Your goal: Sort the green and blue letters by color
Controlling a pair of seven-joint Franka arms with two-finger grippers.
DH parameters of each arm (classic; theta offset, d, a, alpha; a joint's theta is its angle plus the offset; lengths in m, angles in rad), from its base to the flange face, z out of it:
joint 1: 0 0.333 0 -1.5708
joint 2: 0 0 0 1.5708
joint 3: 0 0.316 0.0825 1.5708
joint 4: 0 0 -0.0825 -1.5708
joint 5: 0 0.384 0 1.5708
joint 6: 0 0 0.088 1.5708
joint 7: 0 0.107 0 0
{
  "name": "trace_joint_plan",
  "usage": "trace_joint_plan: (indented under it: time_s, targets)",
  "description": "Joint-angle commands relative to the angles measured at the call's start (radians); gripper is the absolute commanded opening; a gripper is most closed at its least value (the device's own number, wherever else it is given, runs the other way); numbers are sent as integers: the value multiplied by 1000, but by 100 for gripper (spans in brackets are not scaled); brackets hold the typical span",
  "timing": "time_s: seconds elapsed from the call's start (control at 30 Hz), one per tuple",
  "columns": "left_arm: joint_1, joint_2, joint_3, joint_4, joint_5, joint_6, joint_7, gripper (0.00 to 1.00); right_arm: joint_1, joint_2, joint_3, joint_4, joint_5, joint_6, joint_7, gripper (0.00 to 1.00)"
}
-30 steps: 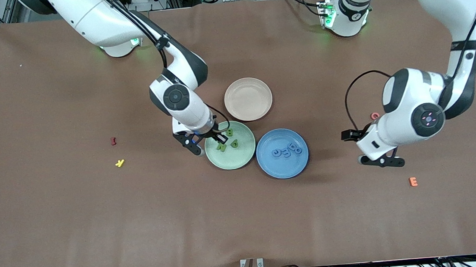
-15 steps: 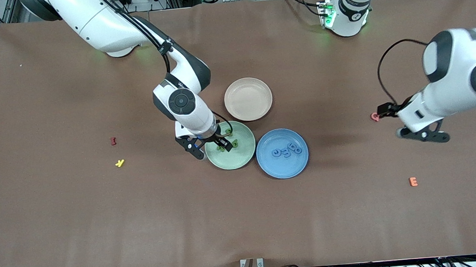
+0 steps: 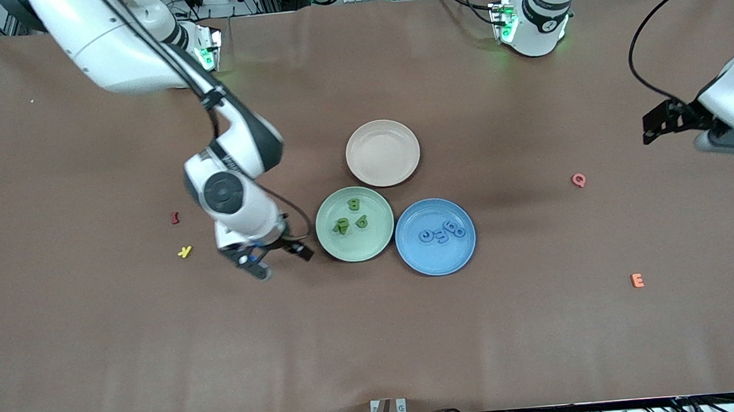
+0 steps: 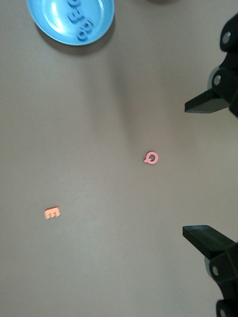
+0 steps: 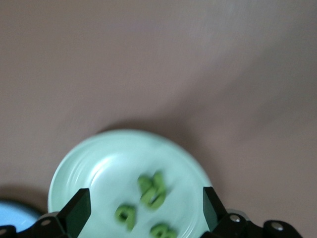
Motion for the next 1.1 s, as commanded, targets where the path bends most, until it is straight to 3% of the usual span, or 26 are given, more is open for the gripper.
trace_joint_plan:
  time_s: [0.0, 0.37, 0.67, 0.87, 1.07]
  targets:
    - [-11, -10, 8, 80, -10, -49, -13, 100, -50, -75, -69, -86, -8, 3, -195, 100]
    - [-28, -47, 7, 134, -24, -138, -103, 100, -136, -118, -253, -101, 15, 9, -652, 100]
    - [-20, -38, 7, 167, -44, -190, -102, 100, -215, -164, -396, -98, 199, -1, -1140, 100]
    - [-14, -18, 7, 181, -46, -201, -105, 100, -256, -218, -416, -91, 221, -83, -1259, 100]
    - [-12, -16, 8, 183, -43, -201, -106, 100, -270, -304, -416, -14, 218, -320, -1256, 100]
